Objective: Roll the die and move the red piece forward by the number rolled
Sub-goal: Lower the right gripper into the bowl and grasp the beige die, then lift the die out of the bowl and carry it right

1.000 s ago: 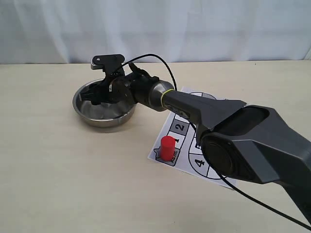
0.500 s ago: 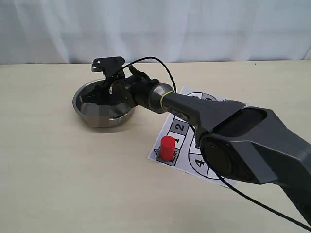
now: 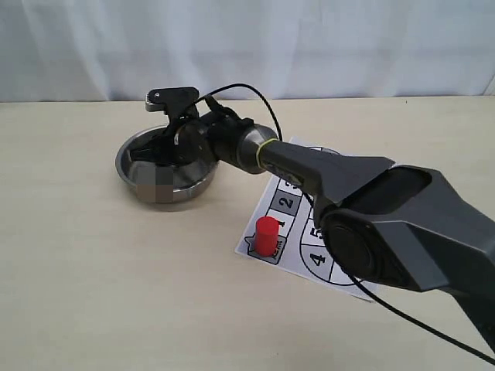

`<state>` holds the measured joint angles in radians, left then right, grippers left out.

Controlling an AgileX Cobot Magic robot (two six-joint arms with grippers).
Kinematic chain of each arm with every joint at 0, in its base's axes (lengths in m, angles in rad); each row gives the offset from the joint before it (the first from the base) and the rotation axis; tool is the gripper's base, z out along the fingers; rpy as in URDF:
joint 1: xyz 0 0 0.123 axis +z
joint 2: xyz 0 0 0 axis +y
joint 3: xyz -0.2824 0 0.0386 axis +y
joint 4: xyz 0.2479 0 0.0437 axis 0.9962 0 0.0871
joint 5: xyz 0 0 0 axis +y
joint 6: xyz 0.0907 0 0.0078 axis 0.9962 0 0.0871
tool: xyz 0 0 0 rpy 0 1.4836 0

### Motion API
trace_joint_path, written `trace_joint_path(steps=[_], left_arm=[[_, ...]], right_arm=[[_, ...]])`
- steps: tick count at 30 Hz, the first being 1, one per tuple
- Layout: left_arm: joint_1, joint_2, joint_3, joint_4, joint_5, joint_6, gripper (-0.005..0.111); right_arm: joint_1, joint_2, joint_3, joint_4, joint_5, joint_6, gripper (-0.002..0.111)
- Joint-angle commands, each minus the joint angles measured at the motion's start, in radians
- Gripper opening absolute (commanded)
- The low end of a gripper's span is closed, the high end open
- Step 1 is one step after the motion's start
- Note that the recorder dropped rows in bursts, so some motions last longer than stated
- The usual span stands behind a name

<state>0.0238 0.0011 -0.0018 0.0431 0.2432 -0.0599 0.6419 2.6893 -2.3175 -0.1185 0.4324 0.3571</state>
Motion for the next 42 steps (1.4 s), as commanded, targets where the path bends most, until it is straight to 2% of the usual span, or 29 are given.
trace_joint_path(steps=[1,4,10,17,29,35,42], left_arm=[[0.000,-0.001,0.002,-0.001,-0.010,-0.005,0.000],[0.000,-0.001,0.002,-0.001,-0.010,-0.005,0.000],[0.000,-0.001,0.002,-0.001,-0.010,-0.005,0.000],[0.000,-0.001,0.002,-0.001,-0.010,-0.005,0.000],[0.000,-0.001,0.002,-0.001,-0.017,-0.005,0.000],[0.000,-0.001,0.002,-0.001,-0.017,-0.005,0.000],[0.000,-0.001,0.002,-0.001,-0.017,-0.005,0.000]], right_arm=[[0.000,-0.066,-0.008,0.006,0.112,0.002,0.004],[0.000,-0.103,-0.008,0.033,0.186,-0.018,0.004],[0.000,-0.164,-0.008,0.213,0.336,-0.241,0.004],[0.000,-0.210,-0.008,0.155,0.467,-0.264,0.004],[0.000,-0.223,0.010,0.156,0.542,-0.305,0.004],[-0.002,-0.345,0.240,0.156,0.396,-0.337,0.004],[-0.074,-0.595,0.695,0.162,0.083,-0.345,0.004]])
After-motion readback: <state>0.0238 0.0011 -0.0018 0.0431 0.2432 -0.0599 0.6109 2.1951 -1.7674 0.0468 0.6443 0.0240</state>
